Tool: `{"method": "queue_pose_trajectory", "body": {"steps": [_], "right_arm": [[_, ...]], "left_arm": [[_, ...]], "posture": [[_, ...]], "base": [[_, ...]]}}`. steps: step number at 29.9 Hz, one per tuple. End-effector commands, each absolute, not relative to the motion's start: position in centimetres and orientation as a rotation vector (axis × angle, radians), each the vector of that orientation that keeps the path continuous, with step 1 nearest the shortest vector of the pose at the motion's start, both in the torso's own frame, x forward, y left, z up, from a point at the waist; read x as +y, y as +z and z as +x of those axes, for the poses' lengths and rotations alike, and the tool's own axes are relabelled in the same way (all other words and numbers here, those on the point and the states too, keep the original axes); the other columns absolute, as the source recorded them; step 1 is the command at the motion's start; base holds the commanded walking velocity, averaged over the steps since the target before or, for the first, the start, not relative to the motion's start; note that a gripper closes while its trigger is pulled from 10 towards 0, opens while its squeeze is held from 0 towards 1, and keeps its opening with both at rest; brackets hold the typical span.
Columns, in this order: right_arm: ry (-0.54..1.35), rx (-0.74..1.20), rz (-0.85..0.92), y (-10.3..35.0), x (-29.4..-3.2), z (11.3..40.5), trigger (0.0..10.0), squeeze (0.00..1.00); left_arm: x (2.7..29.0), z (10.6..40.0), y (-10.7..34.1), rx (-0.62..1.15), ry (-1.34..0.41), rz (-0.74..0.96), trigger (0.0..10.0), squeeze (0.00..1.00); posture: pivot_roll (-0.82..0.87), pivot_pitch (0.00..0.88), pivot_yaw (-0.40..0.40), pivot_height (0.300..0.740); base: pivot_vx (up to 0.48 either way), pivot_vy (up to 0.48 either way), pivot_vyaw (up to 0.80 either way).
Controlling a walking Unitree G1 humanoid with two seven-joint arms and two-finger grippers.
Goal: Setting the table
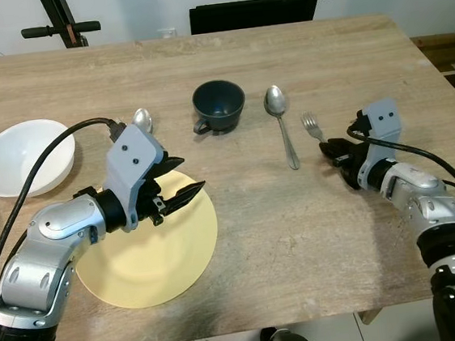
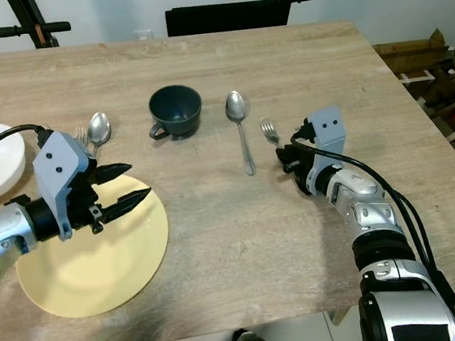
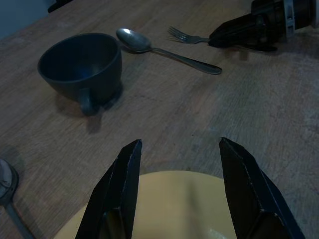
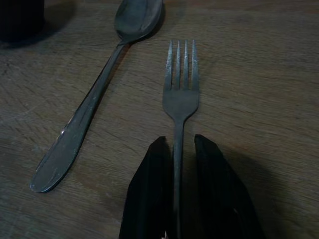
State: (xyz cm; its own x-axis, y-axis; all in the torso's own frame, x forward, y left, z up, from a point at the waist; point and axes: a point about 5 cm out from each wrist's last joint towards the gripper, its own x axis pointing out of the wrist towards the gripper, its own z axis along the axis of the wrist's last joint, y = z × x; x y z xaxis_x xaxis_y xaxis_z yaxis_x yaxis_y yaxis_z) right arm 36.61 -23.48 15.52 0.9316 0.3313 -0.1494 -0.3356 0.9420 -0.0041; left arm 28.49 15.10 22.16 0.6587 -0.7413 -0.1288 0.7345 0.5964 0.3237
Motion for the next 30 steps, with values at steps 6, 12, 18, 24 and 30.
{"method": "queue_pose_trajectory", "body": {"steps": [6, 12, 18, 24, 30], "right_arm": [[0.381, 0.244, -0.014, 13.5, -22.8, 36.1, 10.0, 1.0], [0.376, 0.271, -0.01, 13.1, -22.8, 36.1, 2.1, 0.0], [0.392, 0.299, 0.015, 12.6, -22.6, 35.9, 0.0, 0.0], [0.396, 0.303, 0.005, 12.5, -22.6, 35.8, 0.0, 0.0], [0.398, 0.299, 0.012, 12.5, -22.6, 35.8, 0.0, 0.0]], "left_arm": [[14.9, 28.4, 21.6, -0.012, -0.858, 0.367, 10.0, 0.0], [14.8, 28.4, 21.6, -0.013, -0.856, 0.364, 10.0, 0.0], [14.8, 28.4, 21.6, -0.014, -0.851, 0.361, 10.0, 0.0], [14.8, 28.4, 21.5, -0.015, -0.849, 0.36, 10.0, 0.0], [14.7, 28.4, 21.5, -0.016, -0.848, 0.358, 10.0, 0.0]], "posture": [[-0.01, 0.115, 0.059, 0.74], [-0.01, 0.115, 0.055, 0.74], [-0.01, 0.115, 0.055, 0.74], [-0.01, 0.116, 0.052, 0.74], [-0.01, 0.116, 0.052, 0.74]], "base": [[0.0, 0.0, 0.0], [0.0, 0.0, 0.0], [0.0, 0.0, 0.0], [0.0, 0.0, 0.0], [0.0, 0.0, 0.0]]}}
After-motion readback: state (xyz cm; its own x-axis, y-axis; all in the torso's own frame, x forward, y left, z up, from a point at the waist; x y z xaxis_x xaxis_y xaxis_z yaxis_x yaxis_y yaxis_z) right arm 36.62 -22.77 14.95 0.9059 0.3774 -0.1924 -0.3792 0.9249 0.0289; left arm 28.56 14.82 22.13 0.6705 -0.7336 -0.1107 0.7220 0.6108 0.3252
